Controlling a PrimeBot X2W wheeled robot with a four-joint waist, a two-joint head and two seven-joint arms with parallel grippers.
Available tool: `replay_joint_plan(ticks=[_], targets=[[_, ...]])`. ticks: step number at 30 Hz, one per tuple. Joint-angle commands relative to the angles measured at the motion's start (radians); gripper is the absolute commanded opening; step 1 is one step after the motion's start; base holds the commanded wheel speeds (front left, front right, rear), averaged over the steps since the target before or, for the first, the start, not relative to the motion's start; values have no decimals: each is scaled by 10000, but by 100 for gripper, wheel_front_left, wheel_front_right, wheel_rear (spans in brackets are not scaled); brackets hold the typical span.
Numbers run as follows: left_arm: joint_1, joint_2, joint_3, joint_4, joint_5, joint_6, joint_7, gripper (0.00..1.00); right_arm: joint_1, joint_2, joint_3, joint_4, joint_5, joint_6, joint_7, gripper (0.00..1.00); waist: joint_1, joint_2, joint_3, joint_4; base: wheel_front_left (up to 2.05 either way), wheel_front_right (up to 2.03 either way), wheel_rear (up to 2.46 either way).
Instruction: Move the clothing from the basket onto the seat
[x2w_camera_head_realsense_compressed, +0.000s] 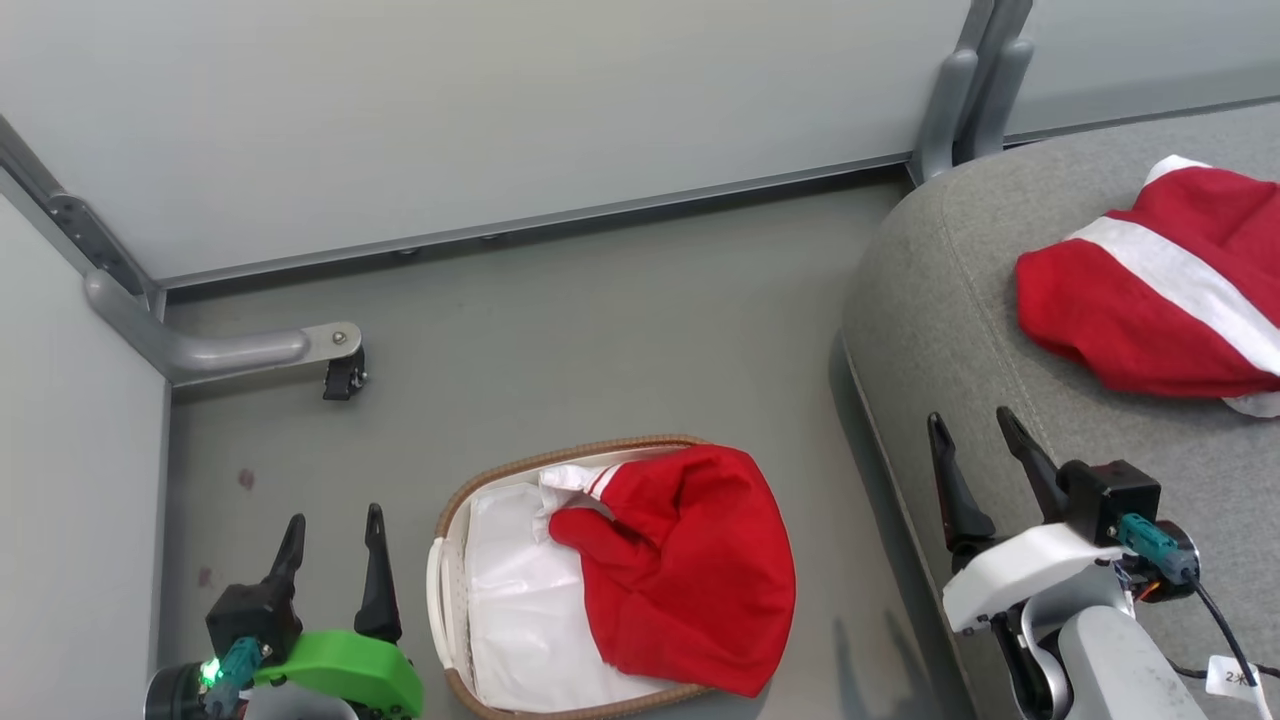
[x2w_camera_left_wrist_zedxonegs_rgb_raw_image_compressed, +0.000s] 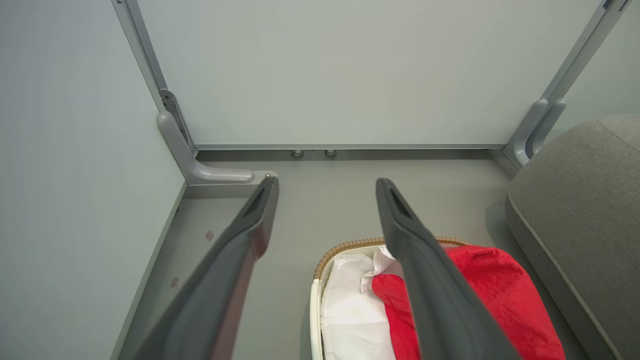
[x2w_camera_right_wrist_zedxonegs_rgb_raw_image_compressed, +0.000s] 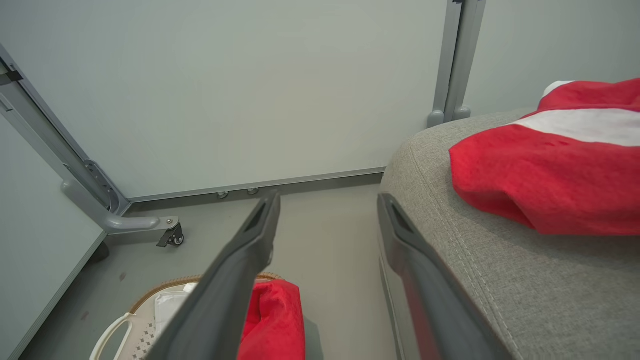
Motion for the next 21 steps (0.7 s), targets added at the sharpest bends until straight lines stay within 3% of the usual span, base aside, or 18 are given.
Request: replay_joint_plan(ticks=[1,21], targets=[[242,17,-43,-49,-121,9,-8,100,228,-42,-29,44,34,-10,-48,100,0,0,-248,72,0,0,0],[1041,16,-509,-74,-584,-32,-7,100,1012,-39,-63,211,188,-10,-48,100,0,0,-981,-58,0,0,0]])
